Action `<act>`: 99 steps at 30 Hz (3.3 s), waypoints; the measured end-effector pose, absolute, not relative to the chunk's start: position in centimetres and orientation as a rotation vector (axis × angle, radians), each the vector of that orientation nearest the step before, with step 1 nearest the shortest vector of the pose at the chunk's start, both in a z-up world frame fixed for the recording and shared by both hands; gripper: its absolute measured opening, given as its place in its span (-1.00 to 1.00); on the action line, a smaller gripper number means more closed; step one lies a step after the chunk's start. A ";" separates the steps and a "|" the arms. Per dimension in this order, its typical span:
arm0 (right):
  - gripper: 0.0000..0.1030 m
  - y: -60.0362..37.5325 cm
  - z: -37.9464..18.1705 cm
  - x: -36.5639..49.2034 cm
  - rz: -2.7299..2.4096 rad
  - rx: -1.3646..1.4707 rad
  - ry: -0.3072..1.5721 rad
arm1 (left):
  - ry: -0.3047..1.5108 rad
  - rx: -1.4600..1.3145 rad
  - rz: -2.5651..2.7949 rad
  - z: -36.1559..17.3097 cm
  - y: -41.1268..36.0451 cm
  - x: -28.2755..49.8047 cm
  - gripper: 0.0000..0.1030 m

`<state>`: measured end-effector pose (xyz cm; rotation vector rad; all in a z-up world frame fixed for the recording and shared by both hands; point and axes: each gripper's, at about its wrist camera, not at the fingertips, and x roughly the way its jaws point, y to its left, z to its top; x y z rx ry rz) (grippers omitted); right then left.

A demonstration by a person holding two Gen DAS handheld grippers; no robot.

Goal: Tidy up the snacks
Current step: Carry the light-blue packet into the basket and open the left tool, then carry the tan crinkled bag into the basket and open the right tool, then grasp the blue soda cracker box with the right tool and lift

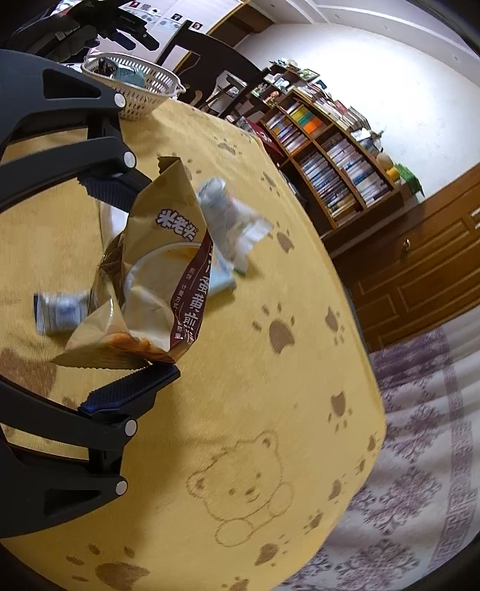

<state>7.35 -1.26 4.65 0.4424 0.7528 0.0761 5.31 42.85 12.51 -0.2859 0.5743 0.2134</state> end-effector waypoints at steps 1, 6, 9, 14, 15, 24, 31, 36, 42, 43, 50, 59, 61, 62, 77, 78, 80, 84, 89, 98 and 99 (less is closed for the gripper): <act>0.51 -0.8 5.2 7.3 0.083 0.435 0.746 | 0.560 -0.294 0.216 12.8 43.1 4.9 0.92; 0.51 2.7 8.1 7.2 0.142 0.379 0.704 | 0.509 -0.300 0.247 13.7 44.3 3.2 0.93; 0.51 5.7 10.0 7.2 0.196 0.345 0.679 | 0.476 -0.290 0.277 14.8 45.0 2.4 0.94; 0.51 12.1 12.7 7.0 0.318 0.287 0.646 | 0.415 -0.279 0.325 16.5 46.2 0.6 0.94; 0.51 13.3 13.1 7.0 0.338 0.276 0.644 | 0.406 -0.284 0.329 16.8 46.5 0.3 0.94; 0.51 24.3 15.6 7.2 0.501 0.172 0.641 | 0.367 -0.341 0.333 17.9 48.5 -1.1 0.94; 0.51 30.7 15.6 8.5 0.533 0.122 0.674 | 0.345 -0.365 0.368 18.2 49.7 -1.6 0.94; 0.51 34.0 14.5 9.5 0.524 0.099 0.708 | 0.337 -0.377 0.364 18.3 49.9 -1.6 0.94; 0.54 35.7 12.1 11.6 0.492 0.106 0.788 | 0.327 -0.373 0.383 18.3 50.1 -1.9 0.94; 0.56 35.9 11.8 11.8 0.490 0.114 0.801 | 0.326 -0.373 0.386 18.3 50.2 -1.9 0.94; 0.65 35.4 11.1 12.4 0.474 0.127 0.818 | 0.321 -0.394 0.386 18.2 50.5 -1.8 0.94; 0.65 34.7 12.1 11.0 0.498 0.114 0.778 | 0.317 -0.385 0.371 18.3 50.1 -1.9 0.94; 0.65 34.5 12.3 10.7 0.496 0.106 0.767 | 0.315 -0.383 0.370 18.3 50.1 -1.9 0.94; 0.65 34.3 12.4 10.5 0.493 0.101 0.761 | 0.314 -0.383 0.369 18.3 50.1 -2.0 0.94; 0.65 26.9 13.0 10.1 0.360 0.098 0.709 | 0.317 -0.350 0.337 18.6 48.6 -2.0 0.94; 0.65 26.0 12.9 10.1 0.347 0.102 0.711 | 0.319 -0.345 0.334 18.6 48.4 -1.9 0.94; 0.65 24.7 12.7 10.2 0.323 0.104 0.712 | 0.321 -0.338 0.328 18.6 48.1 -2.0 0.94; 0.65 21.0 12.2 10.3 0.256 0.110 0.716 | 0.325 -0.324 0.316 18.6 47.5 -1.9 0.94; 0.65 16.2 11.4 10.6 0.169 0.121 0.725 | 0.331 -0.305 0.302 18.5 46.6 -1.8 0.94; 0.65 8.8 9.9 11.1 0.036 0.164 0.739 | 0.344 -0.262 0.273 18.4 44.6 -1.4 0.94; 0.65 8.0 9.6 11.2 0.023 0.167 0.742 | 0.345 -0.258 0.270 18.4 44.4 -1.4 0.94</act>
